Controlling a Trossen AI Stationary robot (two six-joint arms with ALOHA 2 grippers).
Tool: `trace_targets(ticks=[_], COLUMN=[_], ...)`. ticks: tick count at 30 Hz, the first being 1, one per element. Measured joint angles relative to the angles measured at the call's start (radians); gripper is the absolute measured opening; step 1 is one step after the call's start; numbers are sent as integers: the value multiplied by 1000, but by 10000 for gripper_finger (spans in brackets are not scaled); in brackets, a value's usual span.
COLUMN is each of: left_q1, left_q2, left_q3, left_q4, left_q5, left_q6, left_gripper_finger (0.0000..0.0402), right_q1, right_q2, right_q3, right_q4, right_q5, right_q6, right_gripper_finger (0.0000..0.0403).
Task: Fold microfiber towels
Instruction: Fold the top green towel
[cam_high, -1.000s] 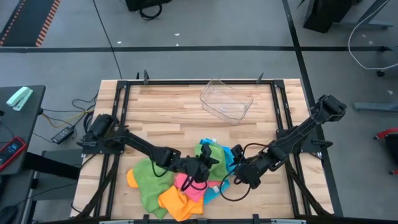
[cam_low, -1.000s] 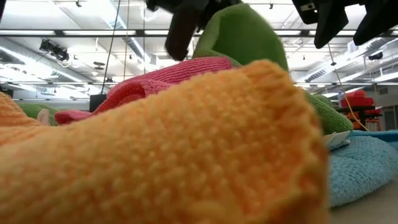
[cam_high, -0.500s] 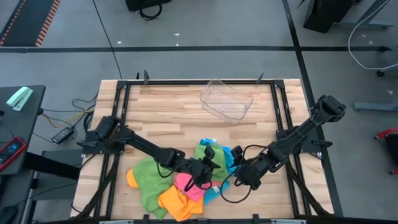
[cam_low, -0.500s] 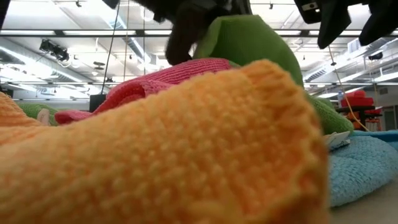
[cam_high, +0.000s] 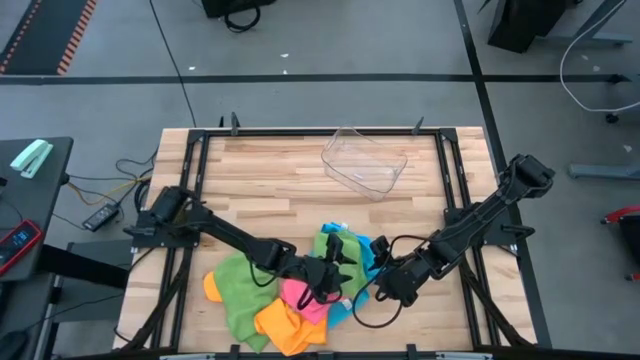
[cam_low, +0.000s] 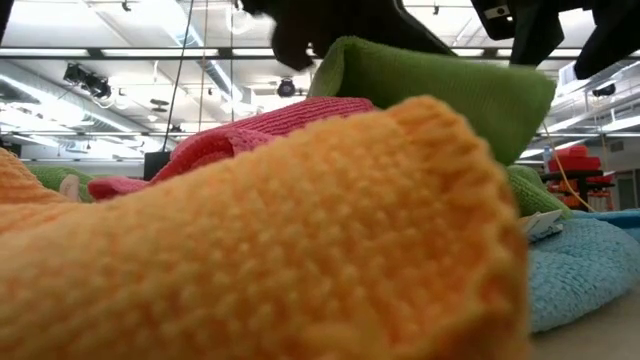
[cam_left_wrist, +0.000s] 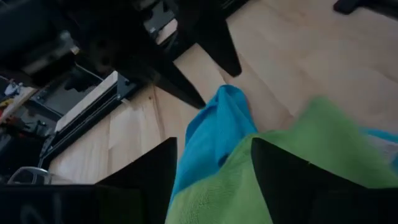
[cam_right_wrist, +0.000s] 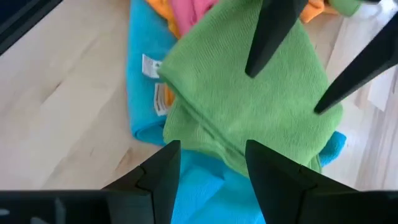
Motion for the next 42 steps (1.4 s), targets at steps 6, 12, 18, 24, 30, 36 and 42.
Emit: trace_targets(ticks=[6, 12, 18, 24, 30, 36, 42], left_q1=[-38, -87, -110, -123, -133, -142, -152], left_q2=[-33, -50, -66, -78, -78, -84, -84], left_q3=[35, 80, 91, 91, 91, 91, 90], left_q4=[-134, -252, -349, -415, -424, -457, -466], left_q5=[-25, -36, -98, -98, -98, -87, -86], left_q6=[-34, -125, -239, -312, -309, -336, -339], left_gripper_finger=[211, 193, 196, 187, 177, 178, 172], right_q1=[10, 26, 47, 65, 66, 65, 72], right_q2=[6, 86, 183, 240, 296, 295, 242], right_q3=[0, 0, 0, 0, 0, 0, 0], right_q4=[148, 330, 443, 467, 450, 398, 322], right_q5=[7, 30, 93, 151, 219, 311, 315], right_q6=[-50, -118, -152, -157, -154, -155, -169], right_gripper_finger=[190, 190, 190, 190, 190, 167, 82])
